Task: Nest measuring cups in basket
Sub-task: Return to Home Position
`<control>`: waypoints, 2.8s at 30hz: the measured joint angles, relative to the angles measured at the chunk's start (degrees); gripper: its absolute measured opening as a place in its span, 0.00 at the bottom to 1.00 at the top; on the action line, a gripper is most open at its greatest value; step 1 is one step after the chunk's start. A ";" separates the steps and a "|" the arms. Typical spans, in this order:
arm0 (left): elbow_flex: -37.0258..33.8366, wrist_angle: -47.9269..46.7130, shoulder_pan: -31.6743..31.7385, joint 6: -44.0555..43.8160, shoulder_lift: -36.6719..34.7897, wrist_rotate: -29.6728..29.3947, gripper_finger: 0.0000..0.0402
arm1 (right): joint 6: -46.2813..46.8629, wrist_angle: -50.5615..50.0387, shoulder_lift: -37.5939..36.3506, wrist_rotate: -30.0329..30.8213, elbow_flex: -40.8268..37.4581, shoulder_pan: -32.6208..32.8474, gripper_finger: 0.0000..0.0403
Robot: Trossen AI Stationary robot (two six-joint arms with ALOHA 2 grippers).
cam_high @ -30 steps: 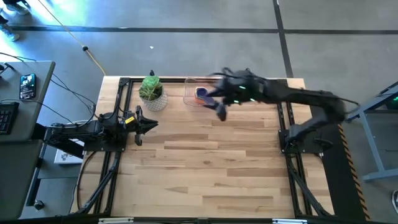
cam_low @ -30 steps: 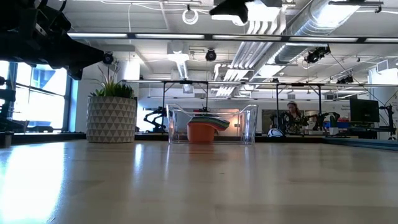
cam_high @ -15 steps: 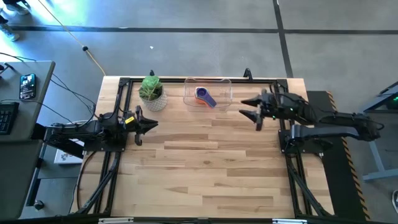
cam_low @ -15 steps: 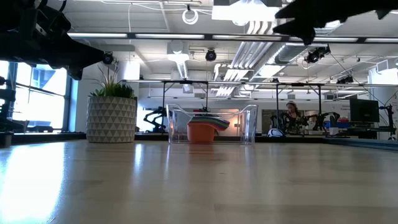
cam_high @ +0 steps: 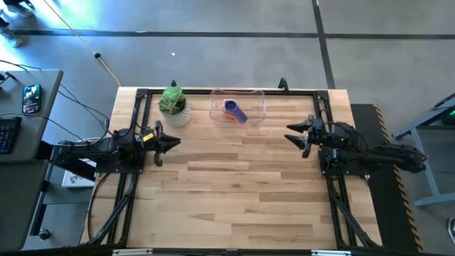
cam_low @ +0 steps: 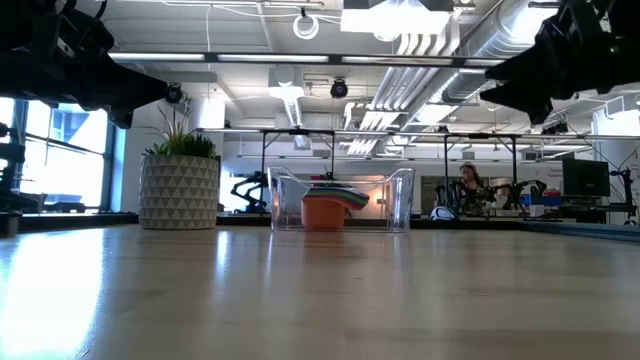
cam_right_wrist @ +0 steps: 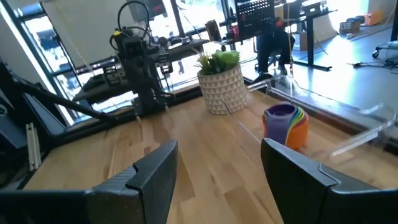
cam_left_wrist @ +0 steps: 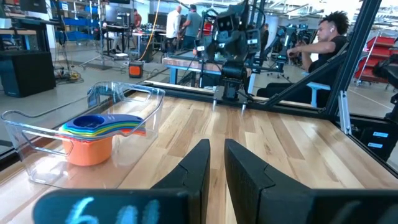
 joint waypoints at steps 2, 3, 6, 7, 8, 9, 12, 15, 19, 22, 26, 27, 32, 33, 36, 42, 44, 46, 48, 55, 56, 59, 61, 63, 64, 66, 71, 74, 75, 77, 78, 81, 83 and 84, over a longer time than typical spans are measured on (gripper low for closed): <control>0.00 0.00 0.01 0.00 0.00 0.00 0.09 | 1.24 0.02 -3.14 0.07 -2.52 0.00 0.55; 0.00 0.00 0.01 0.00 0.00 0.00 0.09 | 1.99 -0.01 -4.61 0.08 -3.61 0.00 0.55; 0.00 0.00 0.00 0.00 0.00 0.00 0.09 | 3.04 -0.10 -8.37 0.05 -6.33 0.00 0.55; 0.00 0.00 -0.01 -0.02 0.00 0.00 0.09 | 3.02 -0.28 -9.43 -0.07 -6.99 0.06 0.55; 0.00 0.00 0.00 -0.02 0.00 -0.01 0.09 | 2.95 -0.71 -10.41 -0.11 -7.62 0.10 0.55; 0.00 0.00 0.01 0.00 0.00 -0.02 0.09 | 2.93 -1.36 -11.17 -0.30 -8.14 0.09 0.55; 0.00 0.02 0.00 0.00 0.00 -0.01 0.09 | 2.09 -1.63 -11.78 -1.94 -8.31 0.09 0.55; 0.00 0.00 -0.01 0.00 0.00 -0.02 0.09 | 0.23 -1.81 -11.80 -3.08 -8.31 0.09 0.55; 0.00 0.00 0.00 -0.01 0.00 0.00 0.09 | -3.50 -1.95 -11.67 -4.10 -8.31 0.26 0.55; 0.00 0.00 -0.01 0.00 0.00 0.00 0.09 | -8.26 -1.95 -11.67 -4.45 -8.31 0.31 0.55; 0.00 0.00 0.00 -0.01 0.00 0.00 0.09 | -8.82 -1.97 -11.45 -4.43 -8.31 0.31 0.55; 0.00 0.00 0.00 0.00 0.00 0.00 0.09 | -7.53 -1.97 -11.35 -4.43 -8.31 0.31 0.55; 0.00 0.00 -0.01 0.00 0.00 0.00 0.09 | 1.18 -1.99 -10.53 -4.43 -8.31 0.31 0.55; 0.00 0.00 -0.01 0.00 0.00 0.00 0.09 | 2.33 -1.99 -10.53 -4.43 -8.31 0.31 0.55; 0.00 0.00 0.01 -0.01 0.00 0.00 0.09 | 3.94 -1.99 -10.58 -4.41 -8.31 0.31 0.55; 0.00 0.00 -0.01 -0.02 0.00 0.00 0.09 | 3.93 -1.99 -10.58 -4.41 -8.31 0.31 0.55; 0.00 0.00 -0.01 0.00 0.00 0.00 0.09 | 3.93 -1.99 -10.58 -4.41 -8.31 0.31 0.55; 0.00 0.00 0.01 -0.01 0.00 0.00 0.09 | 3.93 -1.99 -10.58 -4.41 -8.31 0.31 0.55; 0.00 0.00 0.00 -0.01 0.00 0.00 0.09 | 3.92 -1.99 -10.58 -4.41 -8.31 0.31 0.55; 0.00 0.00 0.00 -0.01 0.00 0.00 0.09 | 3.93 -1.99 -10.58 -4.41 -8.31 0.31 0.55; 0.00 0.00 0.00 -0.01 0.00 0.00 0.09 | 3.91 -1.99 -10.58 -4.41 -8.31 0.31 0.55; 0.00 0.00 0.00 0.00 0.00 0.00 0.09 | 3.93 -1.99 -10.58 -4.39 -8.31 0.31 0.55; 0.00 0.00 -0.01 0.00 0.00 0.00 0.09 | 3.91 -1.99 -10.58 -4.39 -8.31 0.31 0.55; 0.00 0.00 0.00 -0.01 0.00 0.00 0.09 | 3.91 -1.99 -10.58 -4.39 -8.31 0.31 0.55; 0.00 0.00 0.01 -0.01 0.00 0.00 0.09 | 3.93 -1.99 -10.58 -4.39 -8.31 0.31 0.55; 0.00 0.00 0.01 -0.01 0.00 -0.01 0.09 | 3.93 -1.99 -10.58 -4.39 -8.31 0.31 0.55; 0.00 0.00 0.00 -0.01 0.00 0.00 0.09 | 3.91 -1.99 -10.58 -4.39 -8.31 0.31 0.55; 0.00 0.00 0.01 0.00 0.00 -0.01 0.09 | 3.91 -1.99 -10.58 -4.39 -8.31 0.32 0.55; 0.00 0.00 0.01 -0.02 0.00 0.00 0.09 | 3.93 -1.99 -10.58 -4.39 -8.31 0.31 0.55; 0.00 0.00 0.00 -0.01 0.00 0.00 0.09 | 3.93 -1.99 -10.58 -4.39 -8.31 0.31 0.55; 0.00 0.00 0.00 -0.01 0.00 0.00 0.09 | 3.93 -1.99 -10.58 -4.39 -8.31 0.32 0.55; 0.00 0.00 0.01 0.00 0.00 0.00 0.09 | 3.91 -1.99 -10.58 -4.39 -8.31 0.32 0.55; 0.00 0.00 0.00 0.00 0.00 0.00 0.09 | 3.91 -1.99 -10.58 -4.39 -8.31 0.31 0.55; 0.00 0.00 -0.01 -0.02 0.00 0.00 0.09 | 3.91 -1.99 -10.58 -4.39 -8.31 0.33 0.55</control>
